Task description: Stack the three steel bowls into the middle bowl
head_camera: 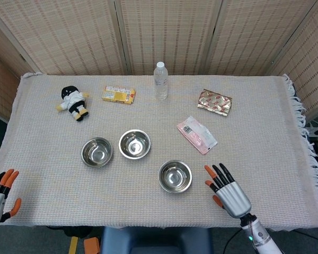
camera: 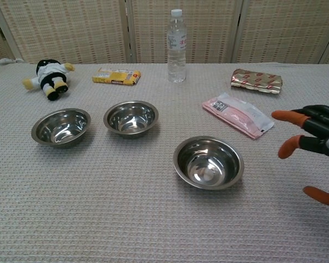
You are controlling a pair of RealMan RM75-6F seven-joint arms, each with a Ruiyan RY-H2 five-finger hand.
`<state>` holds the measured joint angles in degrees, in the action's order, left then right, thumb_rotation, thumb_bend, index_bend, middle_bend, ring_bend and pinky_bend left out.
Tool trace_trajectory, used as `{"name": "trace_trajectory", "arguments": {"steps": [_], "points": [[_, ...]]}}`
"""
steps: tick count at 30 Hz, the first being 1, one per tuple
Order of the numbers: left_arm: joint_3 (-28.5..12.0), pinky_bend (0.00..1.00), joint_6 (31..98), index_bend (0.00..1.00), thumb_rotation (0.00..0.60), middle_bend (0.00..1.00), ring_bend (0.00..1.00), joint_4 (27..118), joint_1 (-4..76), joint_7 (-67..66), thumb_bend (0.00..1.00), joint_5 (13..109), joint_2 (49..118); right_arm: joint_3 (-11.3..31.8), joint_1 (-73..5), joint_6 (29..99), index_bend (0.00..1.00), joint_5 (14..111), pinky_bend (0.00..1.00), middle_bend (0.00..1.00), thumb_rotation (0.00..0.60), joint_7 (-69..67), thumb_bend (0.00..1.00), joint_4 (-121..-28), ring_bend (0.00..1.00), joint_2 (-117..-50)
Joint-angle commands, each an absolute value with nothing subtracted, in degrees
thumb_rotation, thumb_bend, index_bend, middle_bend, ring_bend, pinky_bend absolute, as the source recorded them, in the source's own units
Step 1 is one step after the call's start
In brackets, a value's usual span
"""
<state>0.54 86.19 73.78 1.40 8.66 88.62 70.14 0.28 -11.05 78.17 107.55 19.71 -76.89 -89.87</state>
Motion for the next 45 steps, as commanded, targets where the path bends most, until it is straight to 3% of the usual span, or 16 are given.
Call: {"name": "trace_trajectory", "arguments": {"steps": [1,6,12,16,21,29,38,45], "points": [[0.2,0.07,85.5,0.00,0.600,0.00,0.00,73.8,1.5,9.1,0.45,87.7,69.8,2.2,-15.5,74.3,0.38,107.7,0.00,0.00,0.600,22.6,0.21,-74.1,0.00,-95.0],[0.1,0.07,85.3,0.00,0.600,0.00,0.00,74.0,1.4,10.2,0.46,87.2,69.3,3.1,-18.5,71.1,0.38,105.7,0.00,0.00,0.600,22.8,0.21,-71.5,0.00,-99.0],[-0.1,0.07,86.1,0.00,0.600,0.00,0.00,73.9,1.3,12.4,0.46,87.3,68.6,2.0,-19.5,69.9,0.39,104.5,0.00,0.00,0.600,24.6,0.22,-72.0,0.00,-98.6],[0.0,0.07,86.0,0.00,0.600,0.00,0.00,73.7,1.3,12.8,0.46,87.5,68.5,1.6,-20.0,69.7,0.46,103.7,0.00,0.00,0.600,24.3,0.25,-71.6,0.00,-98.8],[0.1,0.07,85.7,0.00,0.600,0.00,0.00,73.6,1.5,12.7,0.49,87.5,68.6,2.2,-22.2,67.5,0.59,102.5,0.00,0.00,0.600,26.3,0.38,-71.9,0.00,-100.1],[-0.1,0.07,85.7,0.00,0.600,0.00,0.00,73.5,1.4,13.6,0.51,87.0,68.3,3.3,-24.0,66.9,0.68,101.1,0.00,0.00,0.600,31.2,0.39,-74.6,0.00,-100.1],[-0.1,0.07,85.1,0.00,0.600,0.00,0.00,73.3,1.6,15.5,0.51,86.9,67.9,9.3,-26.9,70.6,0.71,99.4,0.00,0.00,0.600,33.5,0.39,-78.3,0.00,-101.0],[0.1,0.07,83.3,0.00,0.600,0.00,0.00,72.7,2.1,18.3,0.51,86.6,67.3,17.8,-35.5,64.2,0.70,93.1,0.00,0.00,0.600,37.4,0.39,-75.2,0.00,-107.0]]}}
